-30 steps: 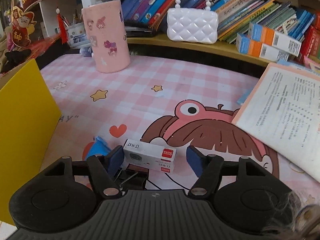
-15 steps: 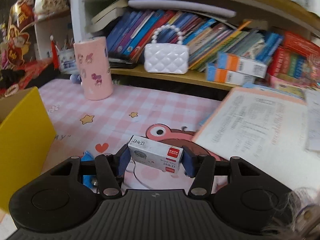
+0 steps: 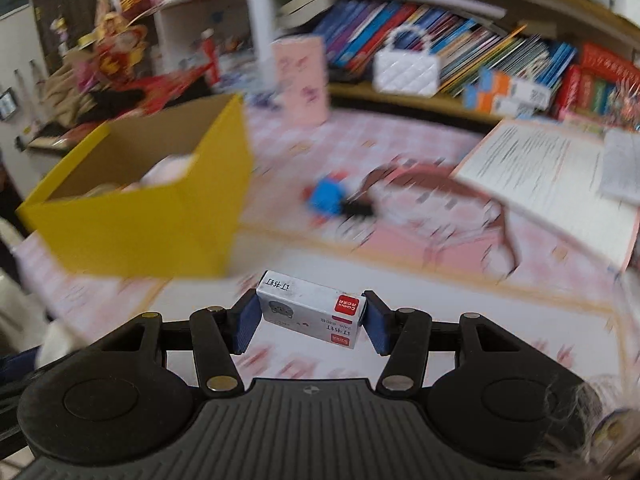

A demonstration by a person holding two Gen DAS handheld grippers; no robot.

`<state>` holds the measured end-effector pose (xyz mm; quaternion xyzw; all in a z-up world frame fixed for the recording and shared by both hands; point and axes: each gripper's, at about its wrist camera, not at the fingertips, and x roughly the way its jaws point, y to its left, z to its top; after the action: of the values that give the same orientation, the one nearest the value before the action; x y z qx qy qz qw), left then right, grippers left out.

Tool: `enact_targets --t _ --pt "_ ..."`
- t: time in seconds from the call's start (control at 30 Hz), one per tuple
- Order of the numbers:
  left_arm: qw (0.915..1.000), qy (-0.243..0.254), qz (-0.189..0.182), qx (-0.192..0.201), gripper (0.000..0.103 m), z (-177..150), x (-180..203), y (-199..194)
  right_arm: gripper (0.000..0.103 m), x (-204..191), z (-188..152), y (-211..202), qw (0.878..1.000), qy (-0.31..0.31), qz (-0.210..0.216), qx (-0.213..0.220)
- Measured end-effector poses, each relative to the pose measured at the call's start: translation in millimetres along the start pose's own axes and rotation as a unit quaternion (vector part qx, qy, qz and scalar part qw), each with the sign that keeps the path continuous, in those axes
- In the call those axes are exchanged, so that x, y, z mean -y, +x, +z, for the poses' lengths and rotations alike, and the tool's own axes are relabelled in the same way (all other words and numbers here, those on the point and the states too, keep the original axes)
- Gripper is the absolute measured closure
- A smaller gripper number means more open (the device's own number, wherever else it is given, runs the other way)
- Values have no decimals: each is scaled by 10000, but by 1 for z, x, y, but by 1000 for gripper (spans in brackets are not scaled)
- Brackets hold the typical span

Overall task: Organize objects
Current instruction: 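Carry the foam block with the left tool while the right carries the small box over the box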

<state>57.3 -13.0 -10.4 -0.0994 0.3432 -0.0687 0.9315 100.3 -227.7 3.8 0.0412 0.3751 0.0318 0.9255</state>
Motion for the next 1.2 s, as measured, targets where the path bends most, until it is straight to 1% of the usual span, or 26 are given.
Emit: enact_targets --t 0.07,0.17,0.27,0.37,0.5,0.6,0.77,0.9,0.93,1.0,1.03,1.07,1.13,1.2 --pt "10000 -81 46 -18 58 -5 -14 -10 51 -21 -13 -6 9998 -74 140 -121" --pt "9999 -49 160 -28 58 -11 -31 -24 51 -54 -33 -12 9985 -282 350 -312" --pt "9996 -75 282 4 58 -16 -48 -38 51 -80 -46 -18 9966 -458 549 -419" --pt "9994 -52 347 13 58 -19 -61 -48 51 -101 -52 -23 9954 -593 666 -360" --pt "9993 -18 334 148 59 -21 -75 -62 51 -124 -60 -30 9944 -664 748 -347" --pt "9992 -42 306 257 59 -19 -83 -69 51 -137 -59 -36 9941 -727 777 -210" --pt "9992 -36 172 358 59 -15 -89 -72 51 -145 -56 -42 9941 -798 725 -103" --pt "9995 -85 72 282 59 -13 -89 -65 51 -142 -55 -43 9954 -730 604 -123" --pt "9996 -133 26 248 59 -11 -88 -62 51 -140 -54 -42 9958 -702 573 -124" --pt "9991 -298 -203 228 59 -5 -88 -59 51 -136 -49 -42 9965 -653 517 -30" --pt "9985 -331 -327 291 59 1 -87 -58 51 -135 -45 -43 9969 -616 490 77" --pt "9982 -280 -371 388 59 8 -85 -58 51 -134 -40 -44 9970 -579 489 178" --pt "9971 -108 -371 652 59 25 -78 -59 51 -133 -24 -44 9963 -524 529 430" --pt "9958 -61 -329 848 59 42 -75 -58 51 -132 -4 -41 9947 -487 595 678"
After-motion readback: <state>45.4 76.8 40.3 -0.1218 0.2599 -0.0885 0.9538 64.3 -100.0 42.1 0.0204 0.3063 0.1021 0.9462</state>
